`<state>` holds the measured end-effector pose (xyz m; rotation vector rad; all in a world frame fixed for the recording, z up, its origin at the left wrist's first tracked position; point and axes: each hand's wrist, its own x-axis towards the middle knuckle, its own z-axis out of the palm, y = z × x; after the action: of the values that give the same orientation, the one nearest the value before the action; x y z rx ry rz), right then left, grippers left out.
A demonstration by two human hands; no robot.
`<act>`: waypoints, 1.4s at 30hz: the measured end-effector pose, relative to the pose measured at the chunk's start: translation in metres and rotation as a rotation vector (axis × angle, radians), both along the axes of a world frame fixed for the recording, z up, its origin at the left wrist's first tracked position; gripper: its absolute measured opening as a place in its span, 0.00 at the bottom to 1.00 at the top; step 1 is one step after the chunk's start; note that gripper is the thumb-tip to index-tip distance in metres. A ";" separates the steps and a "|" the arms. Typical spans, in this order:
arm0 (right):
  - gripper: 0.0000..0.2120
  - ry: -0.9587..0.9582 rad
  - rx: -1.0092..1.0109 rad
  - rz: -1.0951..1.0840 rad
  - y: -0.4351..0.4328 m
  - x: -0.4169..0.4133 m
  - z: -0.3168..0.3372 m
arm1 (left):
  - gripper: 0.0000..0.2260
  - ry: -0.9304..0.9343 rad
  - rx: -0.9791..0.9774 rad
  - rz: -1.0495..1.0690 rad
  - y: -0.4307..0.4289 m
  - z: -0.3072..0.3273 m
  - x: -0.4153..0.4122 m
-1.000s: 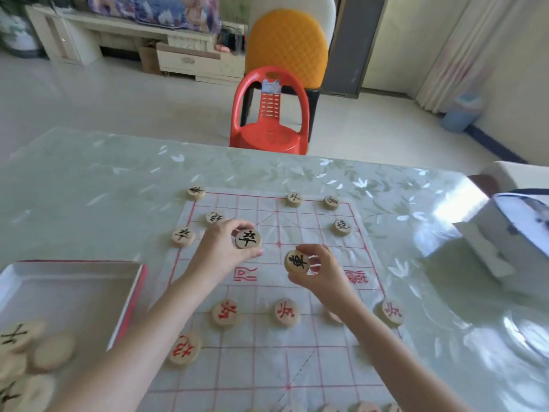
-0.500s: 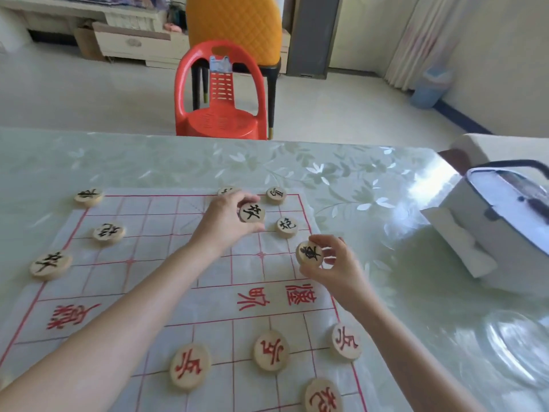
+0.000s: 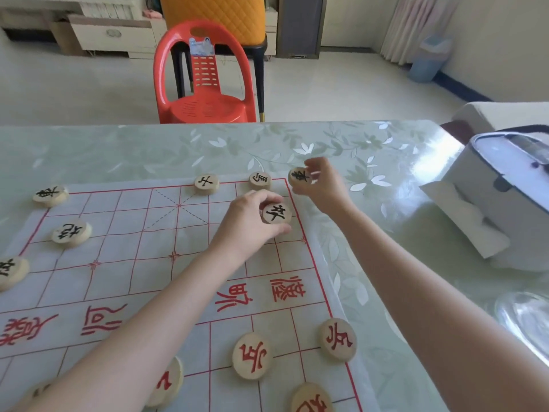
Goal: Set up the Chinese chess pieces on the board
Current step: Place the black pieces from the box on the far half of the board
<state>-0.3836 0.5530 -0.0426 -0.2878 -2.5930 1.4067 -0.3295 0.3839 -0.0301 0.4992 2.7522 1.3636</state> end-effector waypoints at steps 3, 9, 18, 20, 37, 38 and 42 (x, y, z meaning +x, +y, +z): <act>0.26 -0.024 0.053 0.036 -0.006 -0.027 -0.008 | 0.21 0.000 0.004 0.005 -0.003 -0.002 0.001; 0.27 -0.111 0.183 0.060 -0.008 -0.040 -0.017 | 0.21 -0.008 0.012 0.002 -0.011 -0.005 0.007; 0.21 0.054 -0.055 -0.062 0.011 0.021 0.008 | 0.23 0.163 -0.109 -0.093 0.028 -0.014 0.010; 0.20 0.082 -0.066 -0.072 0.013 0.037 0.009 | 0.23 0.203 -0.162 -0.093 0.039 -0.019 0.008; 0.15 0.115 -0.106 0.078 -0.059 0.094 0.033 | 0.10 0.250 -0.047 0.074 -0.048 0.014 0.039; 0.15 0.105 -0.082 0.117 -0.075 0.101 0.035 | 0.09 0.223 -0.061 0.111 -0.071 0.018 0.046; 0.15 0.020 -0.015 0.288 -0.141 0.132 0.043 | 0.09 0.088 -0.088 0.269 -0.167 0.035 0.089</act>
<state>-0.2513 0.4120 0.0008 0.1034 -2.6916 1.5064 -0.2410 0.2174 0.0051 0.1938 3.0250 1.2861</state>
